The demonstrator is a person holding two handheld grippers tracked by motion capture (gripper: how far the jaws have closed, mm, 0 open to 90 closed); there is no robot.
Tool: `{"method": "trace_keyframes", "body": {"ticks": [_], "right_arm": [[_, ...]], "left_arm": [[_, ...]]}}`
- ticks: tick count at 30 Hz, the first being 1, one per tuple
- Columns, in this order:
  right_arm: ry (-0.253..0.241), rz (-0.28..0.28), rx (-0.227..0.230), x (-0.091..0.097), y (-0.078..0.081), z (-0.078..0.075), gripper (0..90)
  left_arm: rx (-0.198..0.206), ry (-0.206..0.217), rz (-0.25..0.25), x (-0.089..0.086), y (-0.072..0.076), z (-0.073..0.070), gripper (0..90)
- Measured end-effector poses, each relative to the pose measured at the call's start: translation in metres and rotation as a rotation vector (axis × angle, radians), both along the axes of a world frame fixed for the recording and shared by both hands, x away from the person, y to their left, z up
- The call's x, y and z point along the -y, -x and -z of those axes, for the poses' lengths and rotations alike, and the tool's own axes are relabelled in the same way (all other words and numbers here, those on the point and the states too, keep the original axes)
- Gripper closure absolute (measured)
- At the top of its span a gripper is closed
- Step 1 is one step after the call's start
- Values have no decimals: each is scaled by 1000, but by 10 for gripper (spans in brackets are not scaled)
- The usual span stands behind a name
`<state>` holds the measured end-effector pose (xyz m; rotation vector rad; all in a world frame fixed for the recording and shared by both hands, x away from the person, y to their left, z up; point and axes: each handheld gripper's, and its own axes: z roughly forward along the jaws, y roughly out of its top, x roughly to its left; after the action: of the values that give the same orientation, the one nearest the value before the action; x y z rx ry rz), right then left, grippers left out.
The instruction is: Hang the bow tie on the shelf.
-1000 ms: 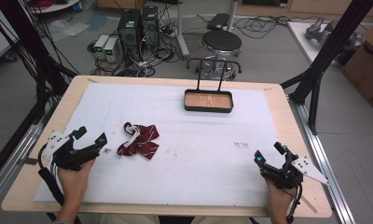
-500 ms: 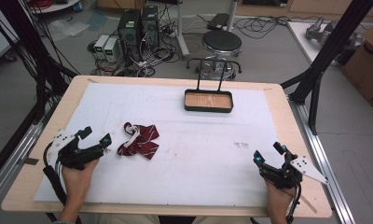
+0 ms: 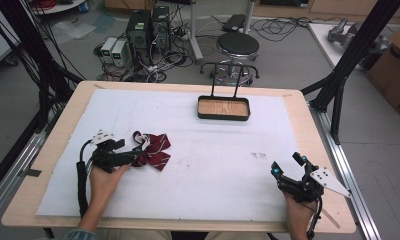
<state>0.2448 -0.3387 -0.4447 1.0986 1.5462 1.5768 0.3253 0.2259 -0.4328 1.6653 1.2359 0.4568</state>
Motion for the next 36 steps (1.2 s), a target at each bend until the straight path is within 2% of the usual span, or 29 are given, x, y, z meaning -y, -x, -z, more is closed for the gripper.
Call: {"method": "trace_keyframes", "body": {"ticks": [5,6,10,14,16,22,36], "right_arm": [[-1,1,-4,-1,0,0,111],[-1,1,-5,-1,0,0,111],[3,-2,0,-1,0,0,111],[2,-5,-3,-1,0,0,111],[5,-6,-2,-1,0,0,111],[5,-7,-1,-1,0,0,111],[10,-6,0,-2,0,0,111]], "left_arm": [[-48,-57,17,20,-12,2,262],[-54,-91,12,26,-16,3,280],[-84,-118,-5,31,-20,6,343],[-111,-148,-42,31,-23,10,361],[-118,-137,-40,31,-24,11,387],[-109,-156,-31,35,-24,12,412],[-128,-177,-28,37,-26,15,482]]}}
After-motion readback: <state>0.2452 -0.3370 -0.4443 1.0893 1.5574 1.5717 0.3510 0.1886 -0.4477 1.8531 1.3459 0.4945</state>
